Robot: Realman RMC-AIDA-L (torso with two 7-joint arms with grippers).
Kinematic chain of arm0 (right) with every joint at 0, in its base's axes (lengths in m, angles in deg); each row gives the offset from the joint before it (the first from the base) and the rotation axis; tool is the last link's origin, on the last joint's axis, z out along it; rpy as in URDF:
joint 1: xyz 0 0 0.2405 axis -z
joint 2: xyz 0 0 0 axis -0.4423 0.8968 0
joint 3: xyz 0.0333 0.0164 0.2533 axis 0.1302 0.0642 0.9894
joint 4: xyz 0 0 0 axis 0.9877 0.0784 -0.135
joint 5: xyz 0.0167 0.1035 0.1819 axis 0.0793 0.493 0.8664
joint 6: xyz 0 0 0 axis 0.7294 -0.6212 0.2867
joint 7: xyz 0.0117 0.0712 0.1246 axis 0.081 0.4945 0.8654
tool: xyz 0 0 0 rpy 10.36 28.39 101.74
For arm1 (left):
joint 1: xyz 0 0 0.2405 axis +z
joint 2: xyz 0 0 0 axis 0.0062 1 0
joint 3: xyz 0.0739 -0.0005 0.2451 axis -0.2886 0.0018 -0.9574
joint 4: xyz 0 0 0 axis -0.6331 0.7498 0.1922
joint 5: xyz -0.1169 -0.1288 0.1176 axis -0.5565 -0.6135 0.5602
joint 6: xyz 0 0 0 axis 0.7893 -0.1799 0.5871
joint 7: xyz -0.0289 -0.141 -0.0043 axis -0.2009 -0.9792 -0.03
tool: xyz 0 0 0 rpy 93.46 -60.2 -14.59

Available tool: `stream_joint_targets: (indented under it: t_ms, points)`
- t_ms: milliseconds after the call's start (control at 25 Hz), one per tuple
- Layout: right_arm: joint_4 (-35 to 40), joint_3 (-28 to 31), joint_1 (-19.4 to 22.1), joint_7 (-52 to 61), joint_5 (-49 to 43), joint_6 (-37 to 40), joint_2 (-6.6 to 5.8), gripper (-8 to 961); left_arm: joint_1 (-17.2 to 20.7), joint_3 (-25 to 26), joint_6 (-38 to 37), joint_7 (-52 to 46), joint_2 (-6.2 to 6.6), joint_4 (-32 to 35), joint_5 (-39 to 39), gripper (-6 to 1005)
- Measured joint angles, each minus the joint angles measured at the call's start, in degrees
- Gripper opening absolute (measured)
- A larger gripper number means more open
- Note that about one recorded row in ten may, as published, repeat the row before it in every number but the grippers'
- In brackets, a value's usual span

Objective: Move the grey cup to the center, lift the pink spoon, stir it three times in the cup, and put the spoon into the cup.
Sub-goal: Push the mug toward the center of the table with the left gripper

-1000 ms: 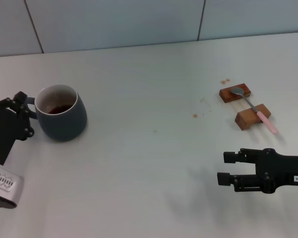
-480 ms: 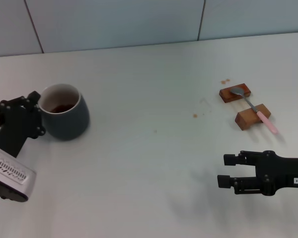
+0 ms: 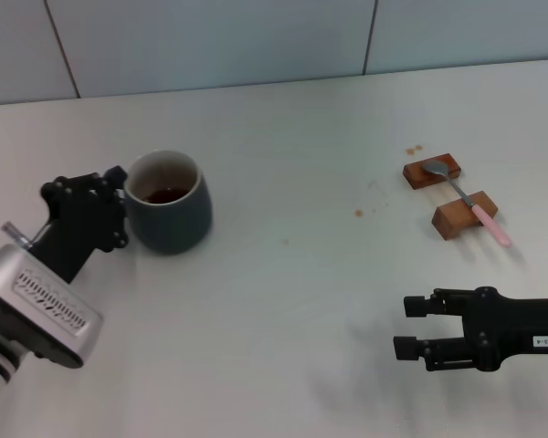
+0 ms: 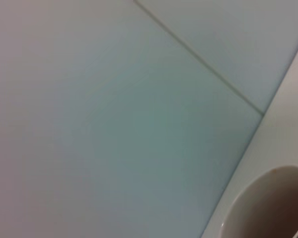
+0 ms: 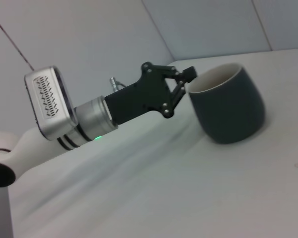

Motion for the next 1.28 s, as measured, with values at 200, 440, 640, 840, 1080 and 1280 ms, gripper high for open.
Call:
stream_joint_targets:
  t_ms: [200, 440, 640, 840, 1080, 1280]
  points:
    - [-0.2, -0.5, -0.1, 0.0, 0.0, -0.1, -0.02, 802, -0.9, 0.0, 1.1, 0.0, -0.01, -1.6, 2.2, -2]
    - [-0.2, -0.6, -0.1, 0.0, 0.0, -0.2, -0.09, 801, -1.4, 0.1, 1.5, 0.0, -0.01, -3.6, 4.9, -2]
    - [-0.2, -1.0, -0.1, 0.2, -0.1, -0.2, -0.14, 801, -1.9, 0.5, 2.9, 0.0, -0.04, -5.5, 7.4, -1]
    - [-0.2, -1.1, -0.3, 0.3, -0.1, -0.2, -0.15, 802, -2.8, 0.5, 4.1, 0.0, -0.08, -7.2, 8.8, -1]
    - [-0.2, -1.1, -0.3, 0.4, -0.1, -0.1, -0.1, 801, -4.0, 0.6, 5.6, 0.0, -0.1, -8.8, 10.2, -1]
    - [-0.5, -1.1, -0.3, 0.5, -0.1, -0.1, -0.07, 801, -4.1, 0.5, 6.2, -0.1, -0.1, -9.7, 10.2, -1]
